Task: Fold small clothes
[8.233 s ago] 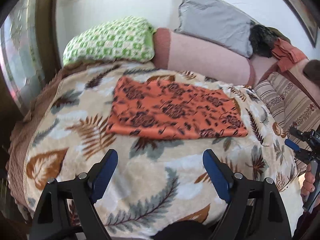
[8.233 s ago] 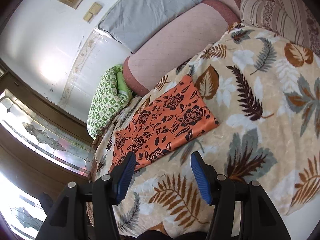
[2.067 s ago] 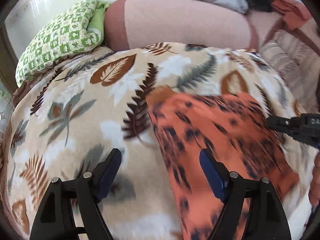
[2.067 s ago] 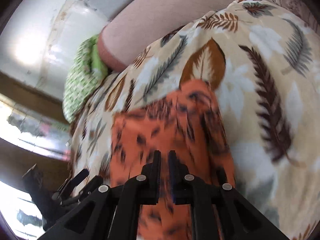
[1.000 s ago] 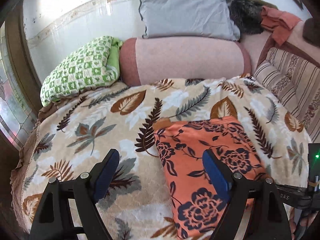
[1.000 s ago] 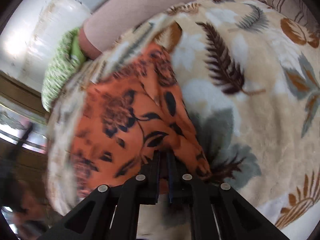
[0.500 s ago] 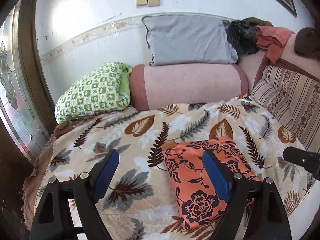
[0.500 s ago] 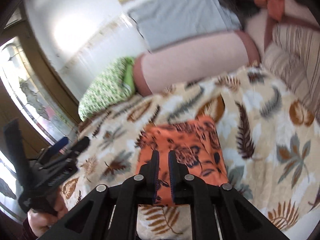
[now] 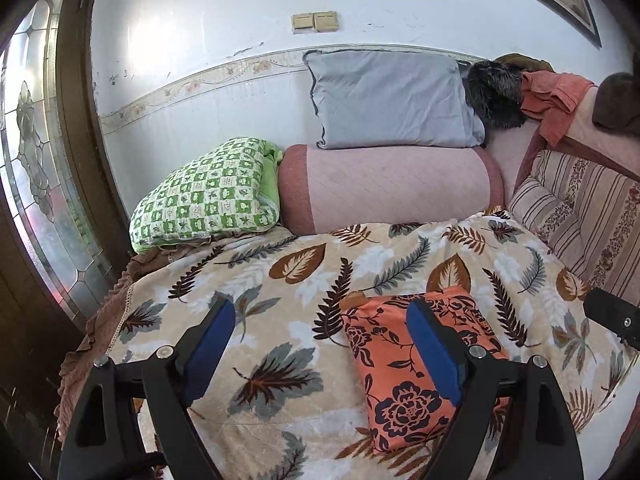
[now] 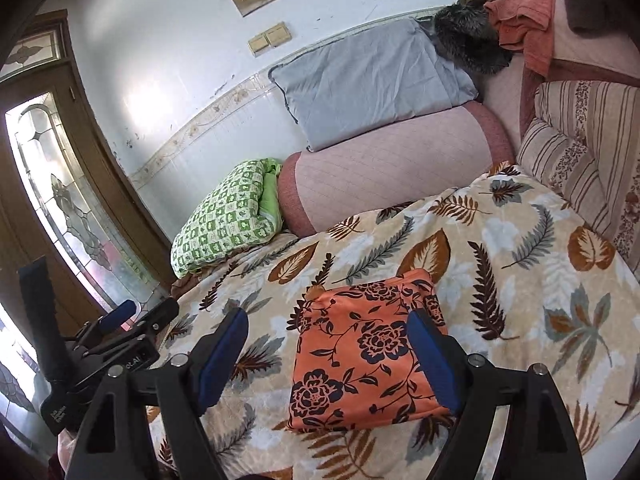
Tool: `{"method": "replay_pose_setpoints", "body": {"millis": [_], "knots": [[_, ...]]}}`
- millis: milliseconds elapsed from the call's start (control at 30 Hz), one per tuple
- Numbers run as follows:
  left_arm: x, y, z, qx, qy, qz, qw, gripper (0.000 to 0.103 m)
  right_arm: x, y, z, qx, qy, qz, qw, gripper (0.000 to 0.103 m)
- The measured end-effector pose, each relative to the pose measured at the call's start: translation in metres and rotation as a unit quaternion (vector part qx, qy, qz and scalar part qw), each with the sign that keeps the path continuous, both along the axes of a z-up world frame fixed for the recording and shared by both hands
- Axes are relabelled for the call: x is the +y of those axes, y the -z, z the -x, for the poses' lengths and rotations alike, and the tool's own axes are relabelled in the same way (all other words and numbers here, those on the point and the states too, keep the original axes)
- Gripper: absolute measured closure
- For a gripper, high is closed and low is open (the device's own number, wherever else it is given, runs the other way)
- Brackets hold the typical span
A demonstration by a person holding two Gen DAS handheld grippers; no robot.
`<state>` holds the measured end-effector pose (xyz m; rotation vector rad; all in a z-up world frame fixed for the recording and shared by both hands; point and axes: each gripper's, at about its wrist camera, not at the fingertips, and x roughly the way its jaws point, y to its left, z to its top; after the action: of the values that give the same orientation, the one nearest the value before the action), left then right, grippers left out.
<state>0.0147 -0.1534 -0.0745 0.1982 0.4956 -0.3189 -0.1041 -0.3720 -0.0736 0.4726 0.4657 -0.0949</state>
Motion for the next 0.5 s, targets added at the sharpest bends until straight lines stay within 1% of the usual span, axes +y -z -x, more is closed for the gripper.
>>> {"method": "replay_pose_setpoints", "body": {"millis": [233,367,500], "knots": [[0.021,-0.008,-0.001,0.004,-0.026,0.017,0.9995,0.014,0.003,-0.003,0.003,-0.004,0.002,-0.001,1.000,0.018],[0.034,-0.011,-0.001,-0.005,-0.042,0.017,0.9990,0.014,0.008,-0.001,-0.001,0.005,0.000,0.003,1.000,0.018],[0.049,-0.013,0.000,-0.007,-0.054,0.025,0.9982,0.014,0.016,0.002,-0.004,0.009,-0.006,0.003,1.000,0.018]]}}
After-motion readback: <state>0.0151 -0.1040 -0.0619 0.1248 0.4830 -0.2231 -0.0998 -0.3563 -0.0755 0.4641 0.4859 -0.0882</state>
